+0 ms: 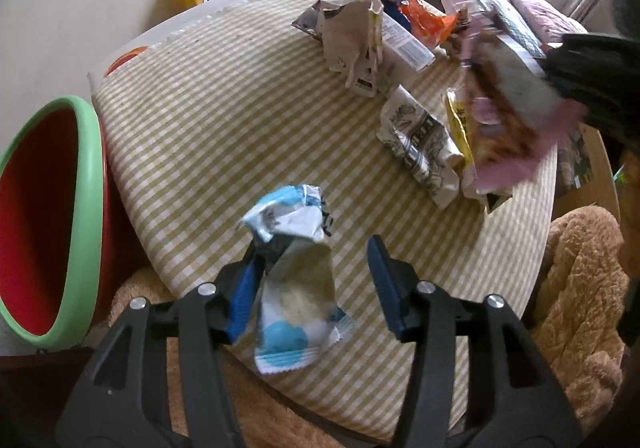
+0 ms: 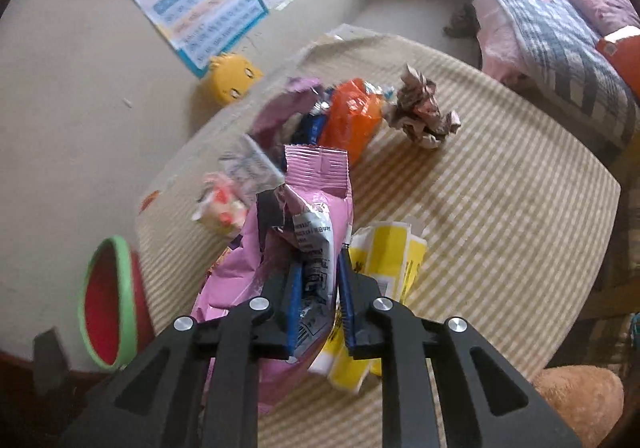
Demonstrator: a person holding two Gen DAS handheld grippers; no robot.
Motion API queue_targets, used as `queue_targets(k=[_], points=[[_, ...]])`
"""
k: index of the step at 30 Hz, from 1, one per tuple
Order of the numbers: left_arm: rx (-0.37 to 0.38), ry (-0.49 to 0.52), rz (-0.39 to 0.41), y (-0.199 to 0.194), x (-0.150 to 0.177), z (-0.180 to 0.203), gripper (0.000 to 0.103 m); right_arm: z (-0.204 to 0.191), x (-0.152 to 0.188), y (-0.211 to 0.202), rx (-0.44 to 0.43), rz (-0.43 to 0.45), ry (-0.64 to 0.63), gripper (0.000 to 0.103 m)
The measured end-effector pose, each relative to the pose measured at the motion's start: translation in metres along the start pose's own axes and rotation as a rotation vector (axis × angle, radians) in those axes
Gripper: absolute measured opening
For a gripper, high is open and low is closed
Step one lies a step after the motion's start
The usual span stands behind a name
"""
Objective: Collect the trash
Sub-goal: 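Grasp the blue-white wrapper with the left gripper while the right gripper grasps the pink bag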
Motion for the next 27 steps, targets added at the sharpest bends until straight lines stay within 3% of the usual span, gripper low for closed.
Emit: queue_targets(k=[8, 14, 19, 20, 23, 27], points=[[0.027, -0.030, 0.000, -0.009, 0.004, -0.010, 0.065, 0.003, 0.025, -0.033, -0.008, 0.045, 0.018, 0.016], [0.026, -0.105, -0.036, -0.001, 0.006, -0.023, 0.065, 0.009, 0.043, -0.030, -0.005, 0.025, 0.053, 0.016], [0.009, -0.078, -0.024, 0.005, -0.004, -0.016, 0.065, 0.001, 0.047, -0.032, -0.004, 0.029, 0.026, 0.016], [0.015, -0.083, -0.030, 0.007, -0.005, -0.014, 0.063, -0.001, 0.048, -0.032, -0.003, 0.030, 0.017, 0.016], [0.019, -0.091, -0.062, 0.015, -0.004, -0.013, 0.037, -0.006, 0.050, -0.034, 0.000, 0.035, 0.000, 0.016], [0.031, -0.122, -0.049, 0.010, -0.003, -0.018, 0.033, -0.010, 0.051, -0.038, -0.004, 0.039, -0.004, 0.016]])
Point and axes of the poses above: each gripper's, at about its wrist camera, not at the fingertips, and y roughly the way its jaws point, z to its right, x to its underside, the point moved 10 cm from there along y, roughly the way its jaws point, and after that the axes turned 6 degrees about -x, right-handed, at the moved point
